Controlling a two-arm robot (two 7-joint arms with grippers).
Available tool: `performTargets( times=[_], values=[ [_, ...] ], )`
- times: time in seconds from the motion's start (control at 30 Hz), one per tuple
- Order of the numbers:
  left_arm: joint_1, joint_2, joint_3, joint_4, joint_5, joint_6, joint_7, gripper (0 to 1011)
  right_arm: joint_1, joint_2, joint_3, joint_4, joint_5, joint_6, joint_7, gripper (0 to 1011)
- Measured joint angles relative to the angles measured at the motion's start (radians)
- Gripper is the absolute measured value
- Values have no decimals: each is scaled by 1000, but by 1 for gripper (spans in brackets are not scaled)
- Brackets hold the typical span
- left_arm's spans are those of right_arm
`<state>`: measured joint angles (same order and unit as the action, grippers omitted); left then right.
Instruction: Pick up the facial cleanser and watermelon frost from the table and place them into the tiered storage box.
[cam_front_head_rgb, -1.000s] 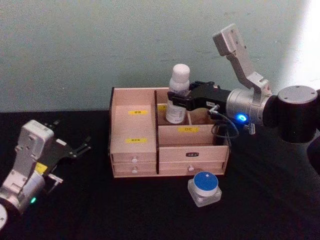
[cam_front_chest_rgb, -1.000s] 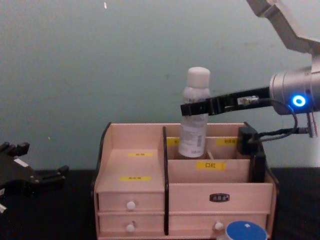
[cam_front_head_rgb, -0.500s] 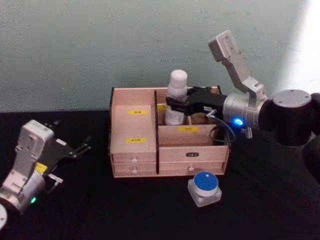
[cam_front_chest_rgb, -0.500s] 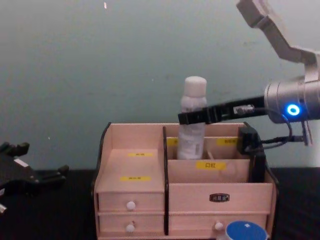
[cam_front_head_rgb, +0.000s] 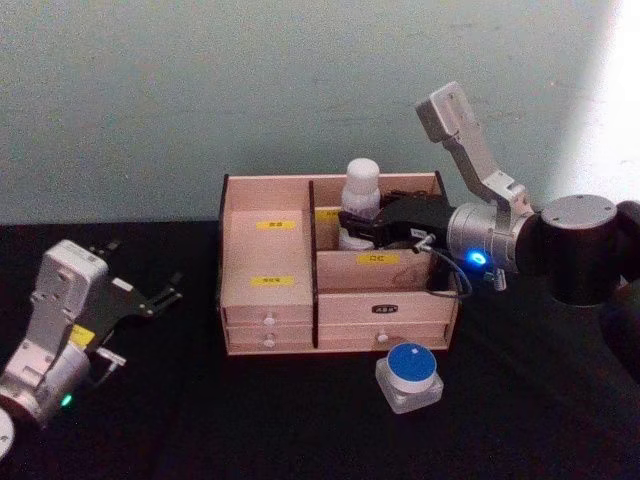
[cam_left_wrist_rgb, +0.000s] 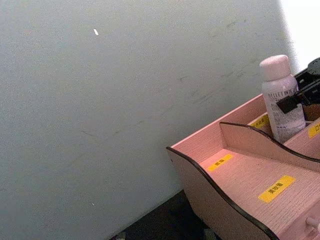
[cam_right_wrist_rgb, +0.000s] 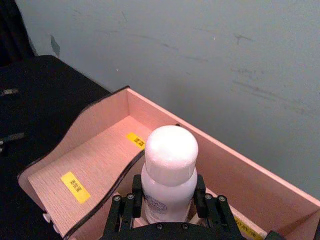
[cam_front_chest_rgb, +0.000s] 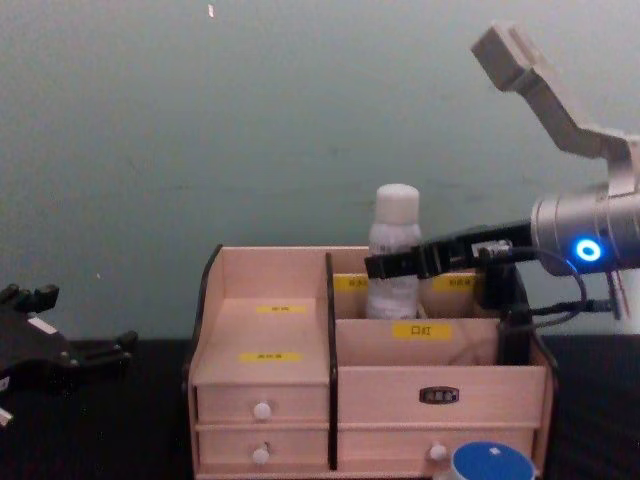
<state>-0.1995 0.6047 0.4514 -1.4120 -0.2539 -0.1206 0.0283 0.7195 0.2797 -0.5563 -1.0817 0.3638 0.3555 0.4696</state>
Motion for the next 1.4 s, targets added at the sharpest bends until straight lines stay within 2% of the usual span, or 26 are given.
performTargets(
  times=[0.6,1.0,1.07,1.13,1.17,1.23,1.27,1.4],
  values=[
    [0,0,0,0,0,0,0,1001,-17,-12,13,24,-36,-6,1,596],
    [0,0,0,0,0,0,0,1001,-17,-11,13,24,-35,-5,1,596],
    [0,0,0,0,0,0,0,1001,-17,-10,13,24,-36,-3,0,629],
    [0,0,0,0,0,0,0,1001,-17,-10,12,24,-35,-3,0,726],
    [0,0,0,0,0,0,0,1001,-17,-10,12,24,-35,-3,0,726],
    [0,0,0,0,0,0,0,1001,-17,-11,12,24,-35,-3,0,820],
    [0,0,0,0,0,0,0,1001,-17,-11,12,24,-35,-3,-1,820],
    [0,0,0,0,0,0,0,1002,-16,-10,12,24,-34,-2,0,940]
  ],
)
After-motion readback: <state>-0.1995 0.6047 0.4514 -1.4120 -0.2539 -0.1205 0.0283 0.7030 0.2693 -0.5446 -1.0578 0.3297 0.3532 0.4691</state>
